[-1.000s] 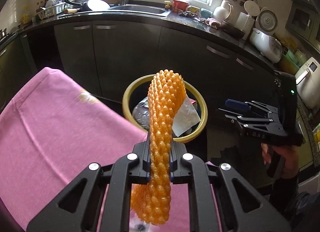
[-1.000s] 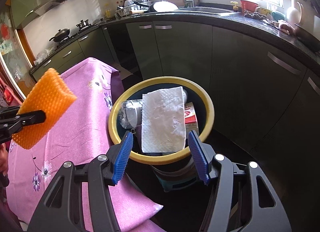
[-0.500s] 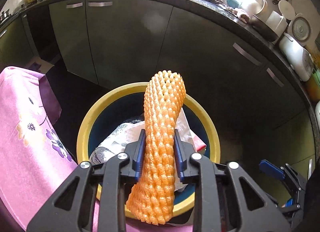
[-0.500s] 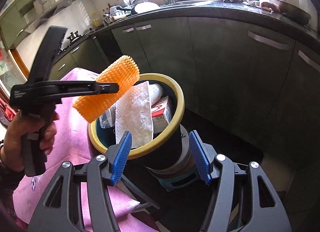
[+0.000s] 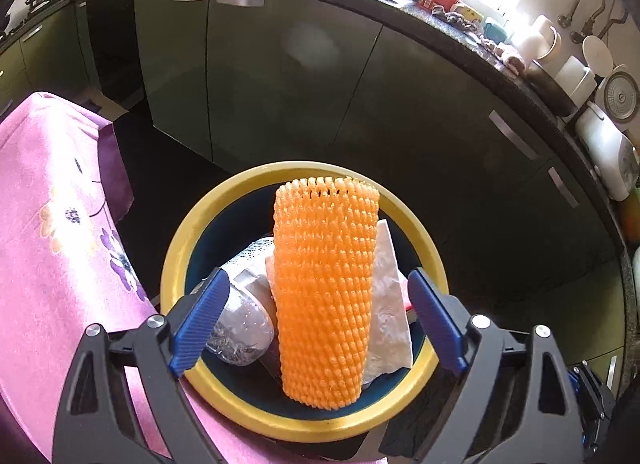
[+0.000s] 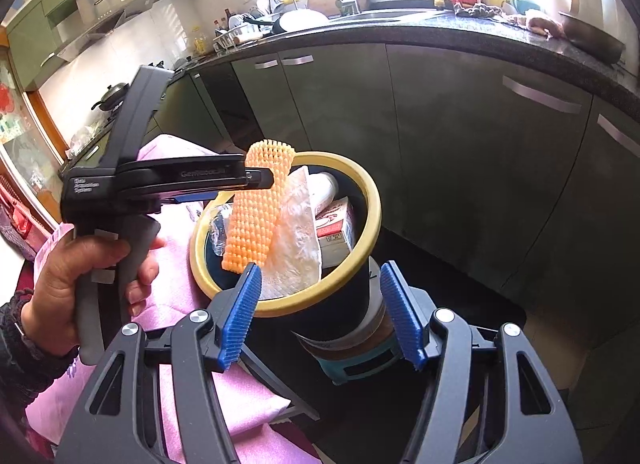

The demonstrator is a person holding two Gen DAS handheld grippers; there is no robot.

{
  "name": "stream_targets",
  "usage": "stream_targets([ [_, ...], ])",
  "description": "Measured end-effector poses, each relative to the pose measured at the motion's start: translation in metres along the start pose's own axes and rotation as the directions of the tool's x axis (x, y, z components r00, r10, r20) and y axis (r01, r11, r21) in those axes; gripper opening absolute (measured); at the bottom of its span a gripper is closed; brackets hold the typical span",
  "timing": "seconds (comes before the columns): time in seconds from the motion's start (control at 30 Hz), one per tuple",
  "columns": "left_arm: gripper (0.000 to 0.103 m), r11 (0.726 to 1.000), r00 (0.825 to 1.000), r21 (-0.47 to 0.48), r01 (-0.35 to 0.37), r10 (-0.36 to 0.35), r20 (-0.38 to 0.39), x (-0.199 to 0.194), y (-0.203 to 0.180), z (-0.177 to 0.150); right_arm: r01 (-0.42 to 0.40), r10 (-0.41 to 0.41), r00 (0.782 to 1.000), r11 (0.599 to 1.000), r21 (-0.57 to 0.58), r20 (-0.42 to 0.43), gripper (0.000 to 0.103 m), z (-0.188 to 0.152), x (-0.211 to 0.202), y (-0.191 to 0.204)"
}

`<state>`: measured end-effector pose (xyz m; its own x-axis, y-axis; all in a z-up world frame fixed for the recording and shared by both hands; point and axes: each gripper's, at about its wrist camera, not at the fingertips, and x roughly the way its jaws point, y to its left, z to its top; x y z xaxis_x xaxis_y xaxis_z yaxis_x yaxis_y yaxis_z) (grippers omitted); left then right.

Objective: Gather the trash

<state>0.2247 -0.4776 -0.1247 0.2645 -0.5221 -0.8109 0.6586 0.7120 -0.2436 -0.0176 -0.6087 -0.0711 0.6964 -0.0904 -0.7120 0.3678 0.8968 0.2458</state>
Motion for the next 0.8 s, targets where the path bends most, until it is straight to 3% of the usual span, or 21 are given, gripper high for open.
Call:
stream_targets([
  [0.17, 0.094, 0.999, 0.99, 0.006, -0.033, 0.032, 0.14, -0.075, 0.016, -0.027, -0.013, 0.013, 1.0, 0.999, -0.05, -0.001, 0.067, -0.005, -0.011, 0.02],
  [0.33, 0.096, 0.99, 0.955, -0.048, -0.133, 0.141, 0.261, -0.168, 0.052, -0.079, -0.051, 0.052, 0.999, 0.991, -0.127, 0.008, 0.075, -0.015, -0.028, 0.048],
  [0.4, 0.096, 0.972, 0.919, -0.092, -0.216, 0.234, 0.316, -0.206, 0.066, -0.107, -0.083, 0.087, 0.996, 0.985, -0.153, 0.014, 0.08, -0.019, -0.034, 0.061],
  [0.47, 0.096, 0.939, 0.868, -0.15, -0.311, 0.345, 0.356, -0.241, 0.081, -0.136, -0.117, 0.121, 0.992, 0.979, -0.166, 0.019, 0.093, -0.023, -0.039, 0.071],
  [0.53, 0.096, 0.899, 0.821, -0.201, -0.389, 0.437, 0.368, -0.269, 0.093, -0.162, -0.131, 0.138, 0.99, 0.974, -0.186, 0.027, 0.098, -0.024, -0.043, 0.082],
  [0.6, 0.096, 0.859, 0.784, -0.259, -0.441, 0.509, 0.355, -0.292, 0.107, -0.189, -0.128, 0.139, 0.99, 0.967, -0.221, 0.034, 0.098, -0.027, -0.047, 0.095],
  [0.7, 0.096, 0.803, 0.743, -0.354, -0.479, 0.586, 0.323, -0.325, 0.131, -0.227, -0.119, 0.137, 0.989, 0.954, -0.276, 0.05, 0.098, -0.032, -0.055, 0.115],
  [0.8, 0.096, 0.767, 0.718, -0.414, -0.491, 0.625, 0.306, -0.357, 0.145, -0.262, -0.128, 0.155, 0.986, 0.941, -0.313, 0.065, 0.098, -0.036, -0.064, 0.129],
])
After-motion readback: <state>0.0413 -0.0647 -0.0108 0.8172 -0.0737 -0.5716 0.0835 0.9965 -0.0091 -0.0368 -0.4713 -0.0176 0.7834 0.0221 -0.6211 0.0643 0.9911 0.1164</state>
